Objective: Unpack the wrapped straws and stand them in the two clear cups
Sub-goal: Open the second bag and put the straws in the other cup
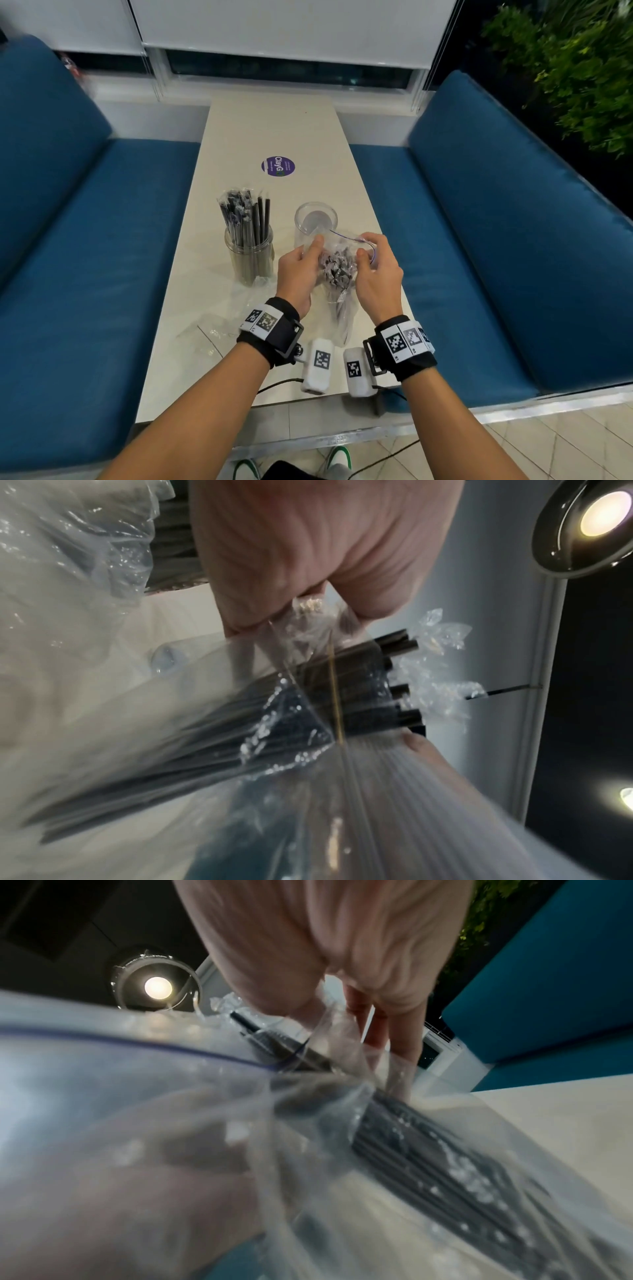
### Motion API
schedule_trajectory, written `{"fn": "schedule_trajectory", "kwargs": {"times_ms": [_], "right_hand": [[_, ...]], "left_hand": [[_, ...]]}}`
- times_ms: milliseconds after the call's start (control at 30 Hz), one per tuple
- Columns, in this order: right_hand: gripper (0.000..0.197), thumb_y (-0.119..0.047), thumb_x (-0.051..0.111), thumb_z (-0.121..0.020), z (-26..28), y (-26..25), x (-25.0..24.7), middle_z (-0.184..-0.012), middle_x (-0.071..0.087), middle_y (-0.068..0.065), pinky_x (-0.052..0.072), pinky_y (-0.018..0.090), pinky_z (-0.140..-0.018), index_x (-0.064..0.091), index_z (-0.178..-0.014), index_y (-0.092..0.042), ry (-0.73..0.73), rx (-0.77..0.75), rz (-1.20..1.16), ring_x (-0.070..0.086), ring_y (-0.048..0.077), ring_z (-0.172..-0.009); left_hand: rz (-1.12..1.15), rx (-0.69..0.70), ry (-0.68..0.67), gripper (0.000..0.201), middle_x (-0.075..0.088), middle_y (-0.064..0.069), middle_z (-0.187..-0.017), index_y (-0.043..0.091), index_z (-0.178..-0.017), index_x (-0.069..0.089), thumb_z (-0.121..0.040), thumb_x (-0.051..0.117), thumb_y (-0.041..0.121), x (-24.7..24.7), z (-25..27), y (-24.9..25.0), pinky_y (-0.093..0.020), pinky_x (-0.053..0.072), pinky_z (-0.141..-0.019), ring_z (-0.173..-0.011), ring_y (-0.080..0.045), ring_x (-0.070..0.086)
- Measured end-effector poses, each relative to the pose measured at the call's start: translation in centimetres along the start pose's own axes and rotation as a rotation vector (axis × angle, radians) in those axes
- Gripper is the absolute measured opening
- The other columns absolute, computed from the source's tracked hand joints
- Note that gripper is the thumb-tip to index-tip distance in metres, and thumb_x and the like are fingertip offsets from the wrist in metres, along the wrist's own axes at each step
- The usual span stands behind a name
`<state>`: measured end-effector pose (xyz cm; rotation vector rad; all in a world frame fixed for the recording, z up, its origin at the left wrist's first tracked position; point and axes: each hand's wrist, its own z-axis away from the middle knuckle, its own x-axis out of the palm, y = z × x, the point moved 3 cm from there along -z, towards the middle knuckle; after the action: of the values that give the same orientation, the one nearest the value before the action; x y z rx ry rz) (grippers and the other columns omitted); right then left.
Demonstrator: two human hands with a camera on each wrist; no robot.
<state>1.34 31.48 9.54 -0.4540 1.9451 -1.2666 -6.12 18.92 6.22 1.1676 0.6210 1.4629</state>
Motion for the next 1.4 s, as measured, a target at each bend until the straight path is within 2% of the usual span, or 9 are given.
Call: {"fn": "schedule_trajectory", "kwargs": {"times_ms": [133,233,367,500,700,800,1000,1267,1400], "right_hand": [[0.015,-0.028,0.054,-0.106,-0.6,-0.5,0.0,-0.089,0.067,-0.006,0.043,0.008,-0.064,0.065,-0.11,-0.019,-0.021,0.049,-0.038,0.057,-0.004,-0.07],[0.02,-0.037,0.061,-0.103,-0.9,-0.6,0.2,-0.09,0.071,0.0,0.045,0.006,-0.064,0.063,-0.103,-0.018,-0.061,0.045,-0.062,0.057,-0.004,-0.07],[0.025,-0.032,0.063,-0.103,-1.0,-1.4,0.4,-0.078,0.066,-0.008,0.044,0.002,-0.067,0.06,-0.095,-0.009,-0.049,0.037,-0.1,0.059,-0.01,-0.069],[0.034,-0.032,0.062,-0.103,-1.1,-2.1,0.4,-0.067,0.055,-0.008,0.043,0.014,-0.062,0.05,-0.077,-0.014,-0.041,0.023,-0.131,0.049,0.005,-0.062],[0.04,-0.027,0.061,-0.1,-2.0,-2.2,0.5,-0.07,0.054,0.015,0.04,0.032,-0.063,0.044,-0.074,-0.002,-0.024,0.121,-0.173,0.041,0.015,-0.064],[0.04,-0.027,0.059,-0.103,-2.1,-2.4,0.5,-0.067,0.051,0.003,0.039,0.025,-0.061,0.043,-0.07,-0.012,0.012,0.118,-0.098,0.041,0.014,-0.062],[0.039,-0.034,0.058,-0.105,-2.6,-1.9,-0.3,-0.068,0.047,-0.004,0.039,0.015,-0.056,0.045,-0.074,-0.015,0.044,0.092,-0.031,0.04,0.012,-0.061],[0.019,-0.031,0.063,-0.103,-1.7,-1.6,0.2,-0.084,0.067,-0.015,0.042,0.005,-0.069,0.068,-0.1,-0.013,-0.189,-0.007,-0.001,0.06,-0.014,-0.078],[0.02,-0.033,0.056,-0.106,-1.8,-1.4,0.3,-0.092,0.068,-0.014,0.042,0.015,-0.076,0.068,-0.109,-0.016,-0.142,0.075,-0.073,0.06,-0.014,-0.082]], "left_hand": [[0.026,-0.007,-0.087,0.039,0.08,-0.007,-0.104,0.011,-0.12,0.075,-0.1,0.072,0.045,0.4,0.4,0.5,-0.056,0.057,-0.099,-0.099,-0.029,0.073],[-0.034,0.035,-0.173,0.045,0.079,-0.002,-0.123,0.022,-0.138,0.069,-0.097,0.077,0.041,0.5,0.3,0.8,-0.049,0.06,-0.098,-0.116,-0.026,0.075],[0.003,0.043,-0.132,0.036,0.082,-0.009,-0.109,0.008,-0.127,0.076,-0.097,0.079,0.028,0.3,-0.2,1.5,-0.036,0.064,-0.076,-0.104,-0.025,0.078],[0.052,0.083,-0.108,0.045,0.076,-0.028,-0.12,-0.002,-0.116,0.076,-0.088,0.086,0.031,0.0,-0.9,2.2,-0.061,0.058,-0.104,-0.119,-0.044,0.072],[-0.019,0.086,-0.034,0.066,0.077,-0.026,-0.108,-0.003,-0.103,0.075,-0.067,0.086,0.051,0.7,-1.6,2.1,-0.058,0.057,-0.106,-0.106,-0.045,0.074],[-0.005,0.071,-0.06,0.057,0.079,-0.024,-0.113,0.003,-0.103,0.079,-0.073,0.083,0.052,1.3,-0.9,2.1,-0.061,0.054,-0.109,-0.117,-0.045,0.072],[-0.004,0.089,-0.22,0.026,0.08,-0.017,-0.117,0.012,-0.112,0.079,-0.096,0.08,0.032,1.3,-0.1,2.2,-0.054,0.056,-0.109,-0.115,-0.034,0.076],[-0.027,0.138,0.02,0.019,0.076,0.002,-0.083,0.019,-0.092,0.075,-0.097,0.078,0.037,0.9,-1.0,1.3,-0.043,0.061,-0.084,-0.083,-0.02,0.072],[-0.021,0.123,0.016,0.026,0.082,-0.011,-0.107,0.016,-0.11,0.076,-0.099,0.074,0.039,1.2,-0.9,0.4,-0.051,0.063,-0.095,-0.105,-0.032,0.078]]}}
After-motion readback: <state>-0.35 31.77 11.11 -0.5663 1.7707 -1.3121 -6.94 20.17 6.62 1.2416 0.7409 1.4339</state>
